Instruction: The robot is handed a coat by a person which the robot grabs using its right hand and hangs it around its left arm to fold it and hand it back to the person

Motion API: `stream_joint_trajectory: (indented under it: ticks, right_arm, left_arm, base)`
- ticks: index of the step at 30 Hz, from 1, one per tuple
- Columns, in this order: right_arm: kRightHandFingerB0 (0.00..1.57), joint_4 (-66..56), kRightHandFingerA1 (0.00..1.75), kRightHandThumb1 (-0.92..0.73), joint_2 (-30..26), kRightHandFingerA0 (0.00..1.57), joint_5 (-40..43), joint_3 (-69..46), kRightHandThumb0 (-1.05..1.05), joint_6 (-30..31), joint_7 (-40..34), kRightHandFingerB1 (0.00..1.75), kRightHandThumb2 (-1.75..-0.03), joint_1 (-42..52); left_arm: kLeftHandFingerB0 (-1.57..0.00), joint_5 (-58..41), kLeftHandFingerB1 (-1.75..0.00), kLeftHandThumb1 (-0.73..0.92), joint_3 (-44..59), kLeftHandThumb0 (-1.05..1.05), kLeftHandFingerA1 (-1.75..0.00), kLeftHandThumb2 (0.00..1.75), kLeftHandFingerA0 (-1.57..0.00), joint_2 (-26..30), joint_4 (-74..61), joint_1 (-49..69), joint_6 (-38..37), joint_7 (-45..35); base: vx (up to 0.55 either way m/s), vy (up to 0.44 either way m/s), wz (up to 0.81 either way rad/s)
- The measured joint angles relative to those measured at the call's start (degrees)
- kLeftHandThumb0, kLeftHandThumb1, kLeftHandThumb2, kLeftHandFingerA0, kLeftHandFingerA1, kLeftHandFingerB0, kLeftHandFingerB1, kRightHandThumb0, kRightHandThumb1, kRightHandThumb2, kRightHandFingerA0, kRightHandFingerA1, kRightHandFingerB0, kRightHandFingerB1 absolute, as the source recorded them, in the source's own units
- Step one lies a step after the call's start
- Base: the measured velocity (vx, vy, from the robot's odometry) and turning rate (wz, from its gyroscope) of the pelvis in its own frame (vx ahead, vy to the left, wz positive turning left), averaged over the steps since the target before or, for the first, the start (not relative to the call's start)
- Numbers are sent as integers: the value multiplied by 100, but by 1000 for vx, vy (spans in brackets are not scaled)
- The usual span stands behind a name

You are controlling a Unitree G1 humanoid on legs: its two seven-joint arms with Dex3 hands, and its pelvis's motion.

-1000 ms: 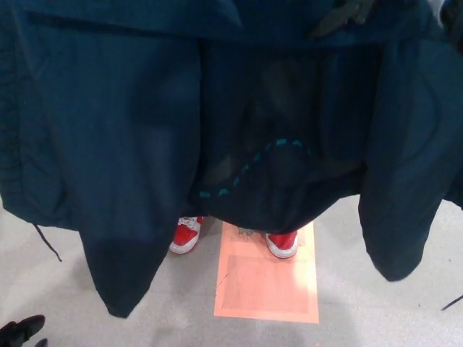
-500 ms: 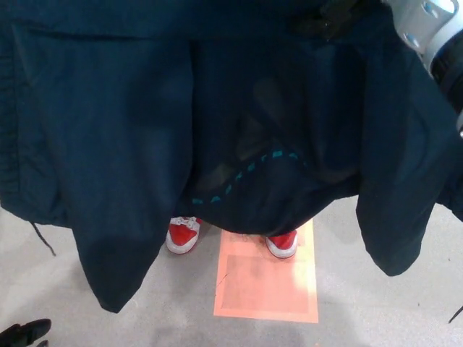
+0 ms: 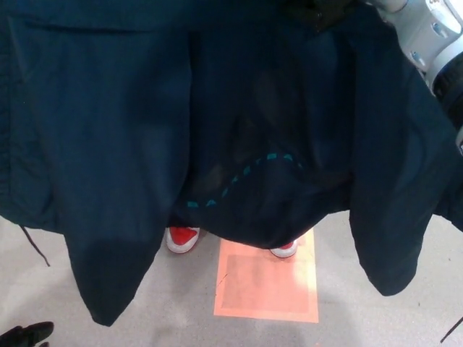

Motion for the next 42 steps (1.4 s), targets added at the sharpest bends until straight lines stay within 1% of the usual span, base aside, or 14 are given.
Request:
stream_joint_trajectory:
  ticks: [1, 3, 4, 5, 6, 8, 9, 14, 15, 21, 24, 28, 37, 42]
  right_arm:
    - [80, 34, 96, -70, 0, 97, 3, -65, -31, -8, -107, 77, -110, -25]
    - [81, 98, 93, -68, -2, 99, 8, -202, -29, -17, -288, 76, -109, -94]
    - [91, 125, 81, -87, -2, 106, 10, -251, -36, -18, -361, 62, -65, -137]
    - [91, 153, 81, -87, -3, 106, 12, -305, -36, -19, -443, 62, -65, -191]
    - [77, 184, 130, -89, -4, 98, 14, -369, -32, -22, -534, 112, -67, -252]
    - [79, 235, 129, -88, -10, 99, 15, -463, -33, -44, -697, 113, -67, -372]
    - [86, 256, 91, -89, -11, 111, 17, -501, -37, -53, -759, 84, -66, -428]
    - [85, 431, 84, -88, -12, 116, 90, -867, -38, -83, -1157, 101, -65, -911]
    - [83, 460, 86, -87, -12, 118, 117, -942, -34, -91, -1241, 114, -66, -1027]
    - [98, 695, 81, -84, -47, 125, 208, -1183, -38, -174, -1685, 97, -66, -1644]
    - [101, 793, 86, -86, -65, 126, 228, -1245, -38, -213, -1862, 100, -65, -1882]
    - [98, 888, 89, -85, -69, 124, 232, -1250, -38, -232, -1967, 103, -65, -2063]
    - [97, 1030, 74, -83, -37, 125, 224, -1156, -37, -233, -1994, 74, -66, -2078]
    - [85, 1091, 106, -86, 16, 118, 224, -1114, -37, -233, -1992, 111, -65, -2059]
  left_arm:
    - [-29, 0, -31, 92, 0, -81, -37, 68, -44, 0, 0, -3, 0, -2]
    - [-29, 0, -31, 92, 0, -81, -37, 69, -44, -1, -1, -6, -1, -3]
    - [-29, 0, -31, 92, 0, -81, -38, 69, -44, -1, -2, -7, -1, -3]
    - [-29, 0, -31, 92, 0, -81, -38, 69, -44, -1, -3, -8, -1, -3]
    - [-28, 1, -31, 92, -2, -83, -38, 69, -44, -1, -4, -9, -1, -2]
    - [-28, 2, -31, 92, -10, -82, -38, 69, -43, -1, -7, -10, -1, -1]
    - [-28, 3, -32, 92, -16, -81, -38, 69, -43, -1, -8, -10, -1, -1]
    - [-26, 10, -31, 92, -61, -78, -36, 68, -40, 0, -40, -10, -3, -7]
    - [-21, 9, -42, 74, -65, -80, -47, 101, -31, 0, -59, -10, -3, -15]
    - [-22, -6, -43, 71, -98, -82, -47, 99, -31, 1, -218, -55, -5, -214]
    - [-28, -23, -31, 86, -97, -81, -36, 67, -42, 2, -326, -68, -40, -373]
    - [-19, -109, -42, 71, -62, -83, -47, 100, -29, 1, -444, -67, -90, -633]
    - [-30, -682, -32, 85, 114, -81, -38, 66, -43, -77, -1699, 22, 48, -1588]
    - [-28, -992, -33, 80, 31, -88, -38, 71, -39, -177, -2855, 263, 298, -2007]
  base:
    - [0, 0, 0]
    - [0, 0, 0]
    - [0, 0, 0]
    - [0, 0, 0]
    - [0, 0, 0]
    - [0, 0, 0]
    - [0, 0, 0]
    - [0, 0, 0]
    - [0, 0, 0]
    - [0, 0, 0]
    - [0, 0, 0]
    - [0, 0, 0]
    - [0, 0, 0]
    - [0, 0, 0]
